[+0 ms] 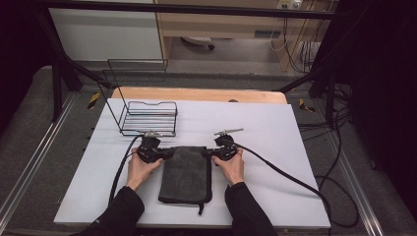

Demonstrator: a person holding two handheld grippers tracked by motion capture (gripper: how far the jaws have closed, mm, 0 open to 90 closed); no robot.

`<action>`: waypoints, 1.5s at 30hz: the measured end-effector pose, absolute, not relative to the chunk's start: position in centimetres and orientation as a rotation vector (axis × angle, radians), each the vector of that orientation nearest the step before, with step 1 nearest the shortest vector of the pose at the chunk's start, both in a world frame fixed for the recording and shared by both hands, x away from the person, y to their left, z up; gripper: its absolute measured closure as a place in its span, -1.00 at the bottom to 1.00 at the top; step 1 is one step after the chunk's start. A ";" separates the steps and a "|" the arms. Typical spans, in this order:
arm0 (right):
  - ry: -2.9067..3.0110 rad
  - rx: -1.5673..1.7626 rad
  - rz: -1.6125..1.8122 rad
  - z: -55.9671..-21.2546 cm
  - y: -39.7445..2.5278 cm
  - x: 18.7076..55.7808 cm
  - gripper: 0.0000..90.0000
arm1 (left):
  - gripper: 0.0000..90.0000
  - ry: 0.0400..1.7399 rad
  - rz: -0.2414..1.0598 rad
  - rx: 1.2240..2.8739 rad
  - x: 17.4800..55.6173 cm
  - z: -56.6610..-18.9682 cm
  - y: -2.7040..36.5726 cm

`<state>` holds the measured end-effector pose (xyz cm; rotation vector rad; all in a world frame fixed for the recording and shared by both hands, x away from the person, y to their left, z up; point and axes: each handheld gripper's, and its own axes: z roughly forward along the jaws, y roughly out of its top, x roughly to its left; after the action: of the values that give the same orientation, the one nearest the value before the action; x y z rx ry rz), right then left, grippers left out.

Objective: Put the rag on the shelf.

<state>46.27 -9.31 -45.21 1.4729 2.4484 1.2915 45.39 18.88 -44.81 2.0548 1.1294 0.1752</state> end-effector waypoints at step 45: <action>2.252 1.164 1.526 -38.9 -10.2 41.2 0.73 | 0.80 0.955 0.282 1.878 41.1 -39.2 20.7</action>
<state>41.18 -10.17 -38.90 1.1645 2.2520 1.5264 41.14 20.68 -39.15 1.8778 0.9550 0.2816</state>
